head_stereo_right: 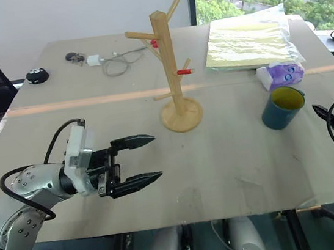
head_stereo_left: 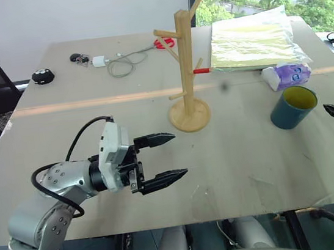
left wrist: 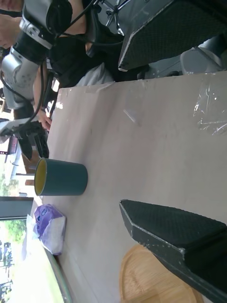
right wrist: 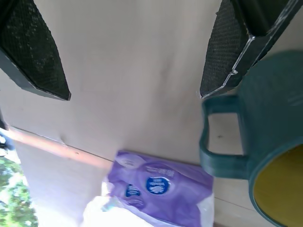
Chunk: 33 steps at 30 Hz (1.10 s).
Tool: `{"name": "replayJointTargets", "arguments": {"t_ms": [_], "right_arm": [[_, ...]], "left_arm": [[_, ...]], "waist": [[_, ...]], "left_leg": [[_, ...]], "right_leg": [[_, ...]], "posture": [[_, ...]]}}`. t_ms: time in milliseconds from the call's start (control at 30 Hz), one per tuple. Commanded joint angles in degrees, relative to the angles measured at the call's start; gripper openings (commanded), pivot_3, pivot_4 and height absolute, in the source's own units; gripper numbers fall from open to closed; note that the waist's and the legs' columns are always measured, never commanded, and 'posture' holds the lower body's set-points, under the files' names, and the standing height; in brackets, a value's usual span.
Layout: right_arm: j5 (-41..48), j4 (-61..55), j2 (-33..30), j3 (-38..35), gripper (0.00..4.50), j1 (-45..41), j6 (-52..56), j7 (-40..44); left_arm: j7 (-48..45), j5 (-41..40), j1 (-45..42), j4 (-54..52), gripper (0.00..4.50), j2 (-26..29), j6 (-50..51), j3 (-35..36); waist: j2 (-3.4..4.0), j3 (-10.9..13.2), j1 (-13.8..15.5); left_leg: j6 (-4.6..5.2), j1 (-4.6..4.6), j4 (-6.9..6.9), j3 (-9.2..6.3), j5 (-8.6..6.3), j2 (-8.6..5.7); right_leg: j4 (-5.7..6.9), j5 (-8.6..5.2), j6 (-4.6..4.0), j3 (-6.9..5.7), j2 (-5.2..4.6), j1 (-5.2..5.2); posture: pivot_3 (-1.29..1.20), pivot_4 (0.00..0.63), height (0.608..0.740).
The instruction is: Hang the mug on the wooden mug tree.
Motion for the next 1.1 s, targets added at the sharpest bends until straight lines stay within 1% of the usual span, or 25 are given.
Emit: {"name": "replayJointTargets", "arguments": {"t_ms": [33, 233, 333, 367, 467, 733, 1100], "right_arm": [[0.1, 2.4, -0.2, 0.8, 4.41, -2.4, -3.0, 2.0], [0.5, 4.2, 1.4, 2.5, 4.41, -5.0, -4.1, 2.0], [0.6, 5.3, 2.3, 2.9, 3.67, -6.3, -4.6, 2.1], [0.6, 5.5, 2.5, 3.0, 3.27, -6.6, -4.7, 2.4], [0.9, 5.6, 2.8, 3.7, 1.75, -6.9, -4.9, 3.1], [0.6, 8.6, 5.2, 6.2, 1.75, -10.1, -6.2, 3.7], [-0.2, 18.8, 9.1, 8.6, 1.75, -17.7, -11.2, 4.3]], "left_arm": [[0.8, -1.0, -0.3, -1.5, 4.5, -0.1, -0.4, 0.7], [0.5, -2.2, 1.1, -2.4, 4.5, 0.3, -0.5, 1.9], [0.0, -2.8, 1.7, -2.4, 4.5, 0.5, -0.6, 2.4], [-0.1, -2.8, 1.7, -2.3, 4.5, 0.6, -0.7, 2.4], [-0.3, -2.8, 1.8, -2.0, 4.5, 0.9, -1.0, 2.4], [-1.0, -3.0, 2.6, -1.8, 4.5, 1.3, -1.1, 2.9], [-0.3, -3.4, 3.7, -2.1, 4.5, 1.1, -0.9, 4.0]], "waist": [[0.0, 0.0, 0.1], [0.01, 0.0, 0.1], [0.02, 0.0, 0.0], [0.02, 0.0, -0.1], [0.02, 0.0, -0.2], [0.03, 0.0, -0.6], [0.04, 0.0, -0.7]], "left_leg": [[0.0, 0.0, 0.0, 0.01, 0.0, 0.0], [-0.01, -0.02, 0.03, 0.05, 0.0, -0.04], [-0.02, 0.03, 0.03, 0.05, 0.01, -0.02], [-0.02, 0.04, 0.02, 0.06, 0.01, -0.02], [-0.02, 0.04, 0.02, 0.06, 0.01, -0.02], [-0.07, 0.04, 0.02, 0.06, 0.05, -0.02], [-0.12, 0.05, 0.02, 0.06, 0.07, -0.02]], "right_leg": [[-0.01, 0.01, 0.02, 0.01, -0.02, 0.0], [-0.02, 0.0, 0.01, 0.03, -0.11, 0.0], [0.03, -0.01, -0.02, 0.03, -0.09, 0.01], [0.04, -0.01, -0.02, 0.04, -0.09, 0.01], [0.04, -0.01, -0.01, 0.04, -0.09, 0.01], [0.03, 0.0, 0.0, 0.04, -0.1, 0.02], [0.04, 0.01, 0.02, 0.04, -0.09, 0.03]], "posture": [[0.0, 0.15, 0.74], [0.0, 0.15, 0.74], [0.0, 0.15, 0.74], [0.0, 0.15, 0.74], [0.0, 0.15, 0.74], [0.0, 0.15, 0.74], [0.0, 0.15, 0.74]]}}
